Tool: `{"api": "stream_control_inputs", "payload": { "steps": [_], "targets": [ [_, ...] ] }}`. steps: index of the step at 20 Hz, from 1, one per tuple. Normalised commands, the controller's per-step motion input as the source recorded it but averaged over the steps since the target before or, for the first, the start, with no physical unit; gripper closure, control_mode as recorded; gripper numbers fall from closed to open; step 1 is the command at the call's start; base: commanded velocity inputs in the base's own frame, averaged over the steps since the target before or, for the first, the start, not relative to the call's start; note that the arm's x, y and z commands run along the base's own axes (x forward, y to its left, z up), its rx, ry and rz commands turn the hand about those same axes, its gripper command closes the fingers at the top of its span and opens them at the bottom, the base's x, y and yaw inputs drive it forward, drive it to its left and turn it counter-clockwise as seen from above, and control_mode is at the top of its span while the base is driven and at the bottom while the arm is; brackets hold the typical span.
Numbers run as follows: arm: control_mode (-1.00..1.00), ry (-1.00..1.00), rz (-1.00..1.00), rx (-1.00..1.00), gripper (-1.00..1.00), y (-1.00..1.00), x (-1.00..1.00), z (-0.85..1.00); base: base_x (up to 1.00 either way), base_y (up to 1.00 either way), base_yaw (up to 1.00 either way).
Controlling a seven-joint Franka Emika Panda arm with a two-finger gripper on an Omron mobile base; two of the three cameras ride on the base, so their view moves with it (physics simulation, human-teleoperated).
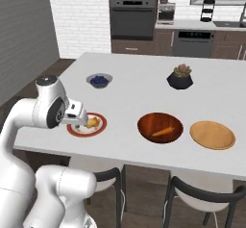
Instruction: Pick the chicken drumstick and carrot from their plates and place them in the bowl. Then put the bowl in the fridge.
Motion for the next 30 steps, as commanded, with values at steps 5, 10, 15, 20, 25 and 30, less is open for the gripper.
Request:
{"api": "stream_control_inputs", "payload": {
  "steps": [5, 10, 15, 20, 25, 30],
  "targets": [
    [1.0, 0.0, 0.0, 0.0, -1.0, 0.0, 0.0, 0.0, 1.0, 0.0, 0.0],
    [-1.0, 0.17, 0.16, -0.02, -1.0, 0.0, 0.92, 0.0, 0.0, 0.0, 0.0],
    [-1.0, 0.0, 0.48, -0.11, -1.0, 0.0, 0.38, 0.0, 0.0, 0.0, 0.0],
    [-1.0, -0.01, 0.5, -0.26, -1.0, 0.2, 0.23, -0.03, 0.0, 0.0, 0.0],
    [-1.0, -0.06, 0.33, -0.3, -1.0, 0.23, 0.01, -0.18, 0.0, 0.0, 0.0],
    [-1.0, 0.09, 0.05, -0.04, -1.0, 0.0, 0.33, -0.17, 0.0, 0.0, 0.0]
  ]
}}
